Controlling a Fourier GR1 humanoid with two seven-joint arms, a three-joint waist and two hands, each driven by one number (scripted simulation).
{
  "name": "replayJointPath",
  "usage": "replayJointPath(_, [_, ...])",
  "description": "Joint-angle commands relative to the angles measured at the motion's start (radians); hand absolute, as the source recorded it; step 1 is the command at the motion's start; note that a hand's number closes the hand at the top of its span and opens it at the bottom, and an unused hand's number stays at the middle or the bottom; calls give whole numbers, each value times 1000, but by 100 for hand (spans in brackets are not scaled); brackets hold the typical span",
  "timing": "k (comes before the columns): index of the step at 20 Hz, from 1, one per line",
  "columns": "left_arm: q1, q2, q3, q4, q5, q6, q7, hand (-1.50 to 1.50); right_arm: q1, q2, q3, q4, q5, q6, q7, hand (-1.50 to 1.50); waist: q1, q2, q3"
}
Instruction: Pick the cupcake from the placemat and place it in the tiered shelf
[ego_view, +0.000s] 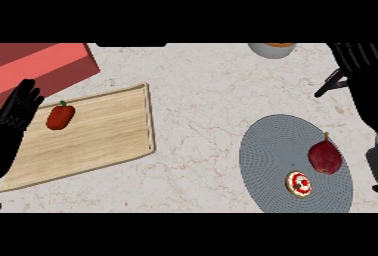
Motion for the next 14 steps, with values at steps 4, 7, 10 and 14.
replayJointPath(4, [84, -106, -27, 132, 30, 45, 91, 0, 190, -169, -198, 34, -76, 217, -162, 150, -56, 18, -8])
replayJointPath(7, [125, -141, -44, 161, 75, 38, 142, 0, 283, -351, -140, 157, 239, 150, -102, 150, -79, 54, -23])
replayJointPath(10, [70, -201, -88, 199, 75, 64, 201, 0, 378, -233, -191, 332, 84, 228, -205, 150, -47, 30, -6])
replayJointPath(14, [101, -213, -86, 218, 75, 55, 179, 0, 446, -236, -206, 371, 57, 371, -389, -150, -40, 23, -5])
